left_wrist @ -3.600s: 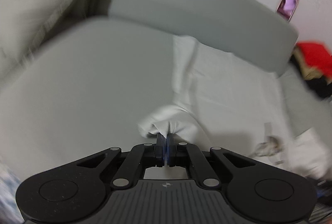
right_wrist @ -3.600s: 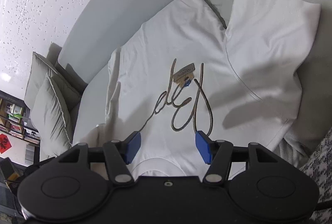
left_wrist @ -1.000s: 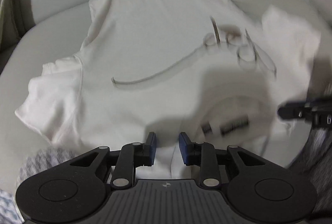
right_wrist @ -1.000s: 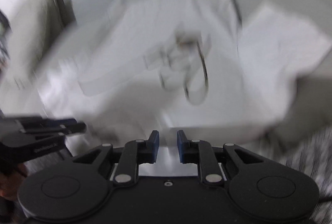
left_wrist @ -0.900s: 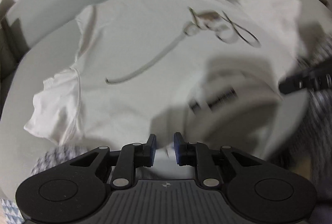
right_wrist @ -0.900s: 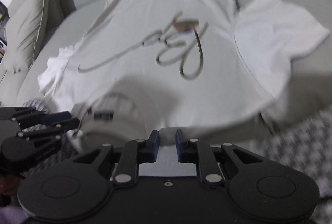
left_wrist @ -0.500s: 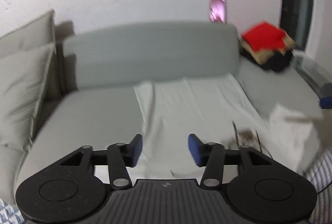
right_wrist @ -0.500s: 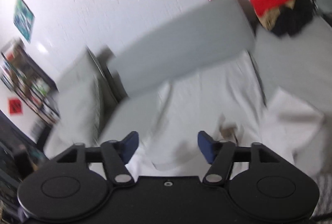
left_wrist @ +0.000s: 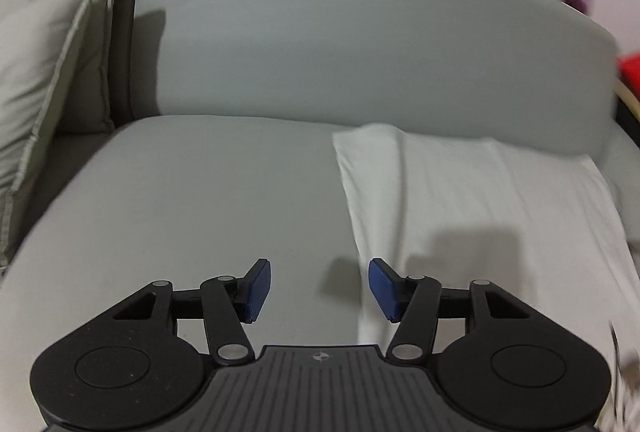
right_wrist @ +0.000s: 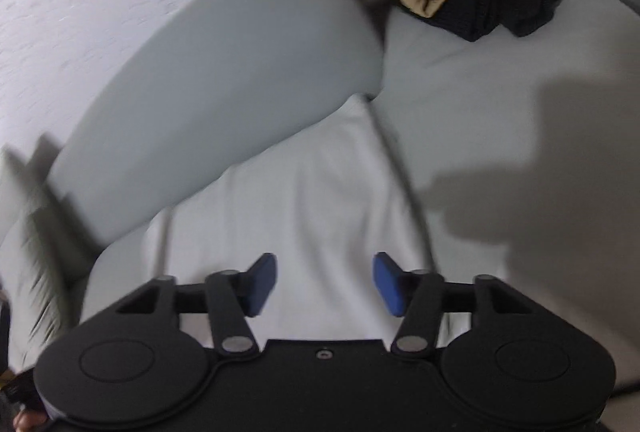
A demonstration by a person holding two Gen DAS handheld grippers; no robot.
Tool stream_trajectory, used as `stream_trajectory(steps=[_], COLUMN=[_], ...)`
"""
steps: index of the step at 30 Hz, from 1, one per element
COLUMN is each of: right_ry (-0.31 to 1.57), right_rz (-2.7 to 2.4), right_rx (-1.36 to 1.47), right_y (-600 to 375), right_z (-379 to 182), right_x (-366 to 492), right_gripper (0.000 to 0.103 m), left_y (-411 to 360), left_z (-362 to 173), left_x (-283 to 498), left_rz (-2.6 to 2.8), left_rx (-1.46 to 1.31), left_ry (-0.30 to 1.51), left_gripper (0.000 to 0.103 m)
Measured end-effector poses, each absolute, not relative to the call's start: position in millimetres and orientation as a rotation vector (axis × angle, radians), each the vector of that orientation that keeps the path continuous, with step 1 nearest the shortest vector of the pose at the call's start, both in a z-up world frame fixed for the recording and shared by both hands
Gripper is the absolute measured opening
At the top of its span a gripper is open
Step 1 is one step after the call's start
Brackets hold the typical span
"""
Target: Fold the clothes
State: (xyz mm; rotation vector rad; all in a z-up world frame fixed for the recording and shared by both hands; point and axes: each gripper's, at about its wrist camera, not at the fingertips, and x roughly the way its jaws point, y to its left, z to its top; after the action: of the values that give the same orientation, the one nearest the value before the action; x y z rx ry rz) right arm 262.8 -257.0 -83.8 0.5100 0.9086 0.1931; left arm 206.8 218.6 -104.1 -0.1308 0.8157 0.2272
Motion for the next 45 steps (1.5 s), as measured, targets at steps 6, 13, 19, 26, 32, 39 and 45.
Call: stream_trajectory(steps=[6, 13, 19, 26, 32, 39, 45], right_ry=[0.848, 0.832, 0.77, 0.642, 0.643, 0.736, 0.608], right_rz=[0.12, 0.116, 0.151, 0.093, -0.028, 0.012, 0.06], right_rx=[0.573, 0.623, 0.549, 0.395, 0.277, 0.334, 0.5], right_y=[-270.6, -280.0, -262.2, -243.2, -236.8, -243.4, -290.3], right_z=[-126.2, -159.4, -171.1, -165.7, -179.3, -161.3, -88.4], right_x=[345.8, 413.0, 436.2, 424.2, 424.7, 416.9, 305.2], right_gripper=[0.052, 0.047, 0.044, 0.004, 0.004, 0.022, 0.032], left_y=[248.9, 245.2, 223.6, 196.3, 183.3, 185.5, 220.8], left_z=[-131.1, -146.1, -141.2, -127.3, -176.6, -146.5, -56.7], left_x=[286.7, 328.5, 345.6, 355.7, 370.9, 336.6, 204.9], left_rz=[0.208, 0.204, 0.208, 0.233, 0.287, 0.359, 0.35], left_rx=[-0.249, -0.202, -0.03, 0.268, 0.489, 0.472, 0.315], left_ry=[0.825, 0.835, 0.806, 0.717, 0.804, 0.792, 0.691], left_gripper=[0.067, 0.061, 0.014, 0.003, 0.005, 0.02, 0.022])
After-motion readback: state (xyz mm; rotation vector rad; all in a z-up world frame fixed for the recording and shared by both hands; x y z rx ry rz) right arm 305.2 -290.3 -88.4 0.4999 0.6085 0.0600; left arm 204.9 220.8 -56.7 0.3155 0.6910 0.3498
